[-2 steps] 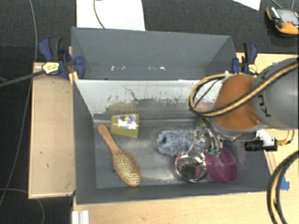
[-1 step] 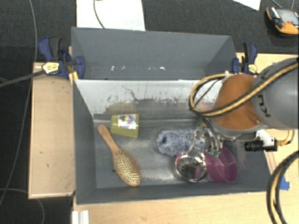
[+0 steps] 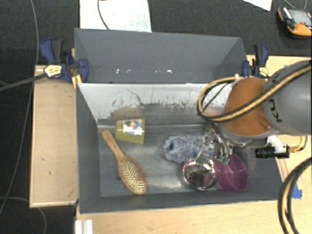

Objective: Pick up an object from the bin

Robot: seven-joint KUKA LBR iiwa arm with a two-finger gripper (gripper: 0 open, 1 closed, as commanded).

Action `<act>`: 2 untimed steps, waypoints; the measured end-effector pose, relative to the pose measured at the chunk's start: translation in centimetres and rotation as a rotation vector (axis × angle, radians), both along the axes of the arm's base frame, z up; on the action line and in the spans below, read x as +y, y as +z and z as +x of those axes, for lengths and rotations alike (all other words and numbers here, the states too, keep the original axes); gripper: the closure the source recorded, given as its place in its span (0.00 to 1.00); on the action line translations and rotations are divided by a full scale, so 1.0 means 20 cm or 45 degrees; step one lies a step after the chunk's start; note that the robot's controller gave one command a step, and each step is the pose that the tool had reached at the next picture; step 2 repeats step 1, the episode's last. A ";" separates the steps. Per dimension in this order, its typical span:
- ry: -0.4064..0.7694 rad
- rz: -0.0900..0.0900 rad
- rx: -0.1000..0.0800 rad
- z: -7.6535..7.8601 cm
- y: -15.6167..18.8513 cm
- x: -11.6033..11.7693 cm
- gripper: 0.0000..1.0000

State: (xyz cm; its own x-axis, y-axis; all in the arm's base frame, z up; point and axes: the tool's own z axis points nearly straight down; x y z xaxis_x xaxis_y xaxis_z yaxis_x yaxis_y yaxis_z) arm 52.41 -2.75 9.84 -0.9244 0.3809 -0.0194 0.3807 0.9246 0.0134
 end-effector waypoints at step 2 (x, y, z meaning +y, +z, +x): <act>-0.001 0.000 0.000 0.00 0.00 0.00 1.00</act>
Offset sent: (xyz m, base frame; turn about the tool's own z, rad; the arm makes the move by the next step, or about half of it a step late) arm -0.0332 0.0351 0.0541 0.0045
